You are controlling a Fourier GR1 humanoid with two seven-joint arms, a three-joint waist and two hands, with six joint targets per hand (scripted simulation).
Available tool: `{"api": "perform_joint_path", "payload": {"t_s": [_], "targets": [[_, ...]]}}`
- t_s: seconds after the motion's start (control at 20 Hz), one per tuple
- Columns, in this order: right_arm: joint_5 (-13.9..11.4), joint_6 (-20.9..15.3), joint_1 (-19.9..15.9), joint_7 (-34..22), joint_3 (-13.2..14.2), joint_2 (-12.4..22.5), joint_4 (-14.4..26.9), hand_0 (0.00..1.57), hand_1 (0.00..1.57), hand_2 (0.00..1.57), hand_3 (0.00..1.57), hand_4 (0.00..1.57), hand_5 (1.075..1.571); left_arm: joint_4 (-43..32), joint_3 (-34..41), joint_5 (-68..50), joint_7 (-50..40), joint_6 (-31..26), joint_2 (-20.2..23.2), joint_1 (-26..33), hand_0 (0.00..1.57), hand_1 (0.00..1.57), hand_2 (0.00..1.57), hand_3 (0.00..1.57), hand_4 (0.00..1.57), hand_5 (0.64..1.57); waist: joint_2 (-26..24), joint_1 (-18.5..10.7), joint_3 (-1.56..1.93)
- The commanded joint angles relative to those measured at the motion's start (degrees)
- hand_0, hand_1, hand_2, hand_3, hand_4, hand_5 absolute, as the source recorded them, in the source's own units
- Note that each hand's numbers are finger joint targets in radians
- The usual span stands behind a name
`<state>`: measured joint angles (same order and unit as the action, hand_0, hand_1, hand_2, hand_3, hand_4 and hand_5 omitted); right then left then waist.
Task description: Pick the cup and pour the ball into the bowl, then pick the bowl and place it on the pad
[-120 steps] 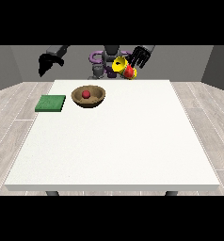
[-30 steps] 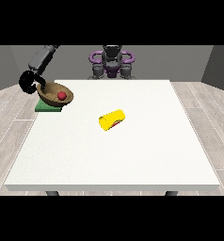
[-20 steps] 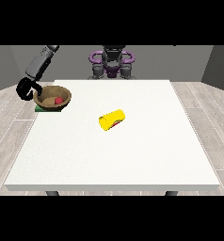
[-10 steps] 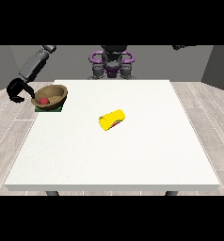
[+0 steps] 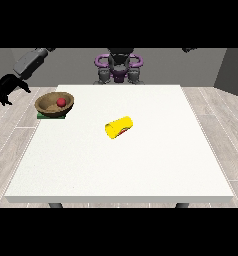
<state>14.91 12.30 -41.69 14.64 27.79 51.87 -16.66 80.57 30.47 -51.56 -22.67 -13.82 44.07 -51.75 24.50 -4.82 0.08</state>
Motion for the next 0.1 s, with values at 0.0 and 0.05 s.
{"api": "perform_joint_path", "payload": {"t_s": [0.0,0.05], "targets": [[0.57,4.31,-3.08,-5.74,-0.73,2.24,-2.21,0.45,0.45,0.27,0.38,0.19,1.361,-3.58,-1.85,1.25,0.84,-1.52,-2.04,2.75,0.0,0.0,0.0,0.0,0.0,1.566,-6.01,0.87,-0.16],[0.63,5.75,-2.85,-6.92,-1.08,2.22,-2.51,0.38,0.38,0.12,0.41,0.31,1.374,-4.71,-1.53,2.31,1.61,-1.77,-1.74,3.81,0.0,0.0,0.0,0.0,0.0,1.566,-7.4,1.18,-0.16]]}}
